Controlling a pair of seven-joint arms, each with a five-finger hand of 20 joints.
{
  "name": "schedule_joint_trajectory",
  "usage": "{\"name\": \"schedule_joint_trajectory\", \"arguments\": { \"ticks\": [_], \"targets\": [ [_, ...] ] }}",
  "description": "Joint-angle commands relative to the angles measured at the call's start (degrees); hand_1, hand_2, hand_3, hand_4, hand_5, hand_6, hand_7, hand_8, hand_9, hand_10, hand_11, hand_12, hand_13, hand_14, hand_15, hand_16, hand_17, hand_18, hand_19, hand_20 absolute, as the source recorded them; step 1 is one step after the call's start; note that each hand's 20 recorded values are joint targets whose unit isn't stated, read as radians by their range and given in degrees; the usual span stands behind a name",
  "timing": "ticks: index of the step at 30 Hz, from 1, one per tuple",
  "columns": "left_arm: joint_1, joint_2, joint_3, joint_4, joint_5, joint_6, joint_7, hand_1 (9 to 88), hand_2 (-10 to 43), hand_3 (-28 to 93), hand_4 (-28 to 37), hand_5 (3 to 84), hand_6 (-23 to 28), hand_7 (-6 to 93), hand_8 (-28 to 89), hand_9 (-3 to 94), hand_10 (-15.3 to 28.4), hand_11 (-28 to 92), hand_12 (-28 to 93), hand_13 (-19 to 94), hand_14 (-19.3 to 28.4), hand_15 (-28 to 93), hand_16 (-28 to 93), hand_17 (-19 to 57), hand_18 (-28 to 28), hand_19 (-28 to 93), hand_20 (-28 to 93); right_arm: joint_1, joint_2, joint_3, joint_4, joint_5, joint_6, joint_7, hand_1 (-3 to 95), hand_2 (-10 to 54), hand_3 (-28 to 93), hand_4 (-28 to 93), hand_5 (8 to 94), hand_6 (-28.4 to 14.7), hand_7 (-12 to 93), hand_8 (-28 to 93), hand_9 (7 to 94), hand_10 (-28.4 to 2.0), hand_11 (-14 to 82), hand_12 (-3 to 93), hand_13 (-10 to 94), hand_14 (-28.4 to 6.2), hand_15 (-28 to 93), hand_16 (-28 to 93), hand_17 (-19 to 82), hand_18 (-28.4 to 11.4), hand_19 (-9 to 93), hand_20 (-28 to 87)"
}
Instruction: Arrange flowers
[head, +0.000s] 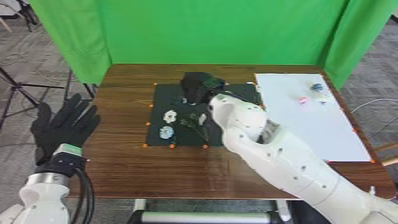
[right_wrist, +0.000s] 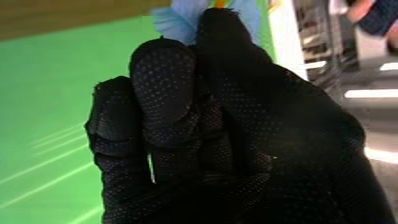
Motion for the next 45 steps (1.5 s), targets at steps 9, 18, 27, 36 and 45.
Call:
{"name": "schedule_joint_trajectory", "arguments": {
  "ticks": [9,18,27,36,45],
  "targets": [
    [-0.9,-0.13,-0.22,0.27,0.88,-0.18,-2.92,24.5,12.0,68,-28.3,33.9,6.5,15.9,-10,27.9,13.8,20,9,19,14.0,31,-9,-3.9,12.2,27,7,-1.4,-2.3,-2.4,4.4,-6.1,0.0,0.8,66.2,-9.5,71,-28,60.6,-0.2,53,6,72.5,-9.3,29.3,52.3,74,-2.9,52,46,45,-17.5,84,32],
    [-0.9,0.06,-0.11,0.44,-0.35,-1.42,-1.98,24.5,10.8,68,-28.3,33.3,6.5,15.6,-10,26.5,13.6,19,9,16,13.8,29,-9,-4.2,12.4,27,7,-1.0,-2.0,-2.7,3.7,-11.4,-2.4,-0.1,62.4,-9.5,71,-28,58.3,-0.7,36,-13,69.2,-10.0,16.4,42.2,68,-4.9,56,44,40,-20.0,84,36],
    [-0.7,-0.08,-0.3,0.36,-0.42,-1.18,-1.34,24.0,9.8,68,-28.3,32.7,6.2,15.1,-10,25.5,13.6,18,10,15,13.1,27,-8,-4.1,12.2,25,7,-1.4,-1.6,-1.8,2.4,-9.4,-3.8,0.9,55.3,-9.5,76,-28,54.1,-1.2,35,-17,55.5,-15.0,25.5,21.8,60,-8.9,68,41,36,-21.6,86,39],
    [0.4,-0.49,-0.49,-0.1,-0.04,-1.21,-0.87,24.2,9.7,68,-28.3,32.7,6.2,14.9,-10,25.3,13.3,18,10,15,13.2,27,-7,-4.0,12.1,25,8,-3.4,0.5,3.9,-1.7,-7.4,-1.6,1.5,49.4,-9.5,79,-28,54.4,-1.7,34,-17,54.6,-15.6,23.0,20.3,59,-11.1,70,36,36,-22.0,85,39],
    [1.8,-0.64,-1.76,-0.71,-0.25,-1.02,0.1,24.1,10.2,68,-28.3,32.9,6.3,14.6,-10,25.4,13.1,18,10,15,12.9,27,-7,-3.7,12.0,24,8,-4.5,7.9,17.6,-4.1,2.8,-5.6,8.3,41.7,-9.5,80,-28,51.2,-4.5,27,-15,52.3,-17.1,18.6,18.5,56,-13.6,67,25,32,-23.2,82,36]
  ]
}}
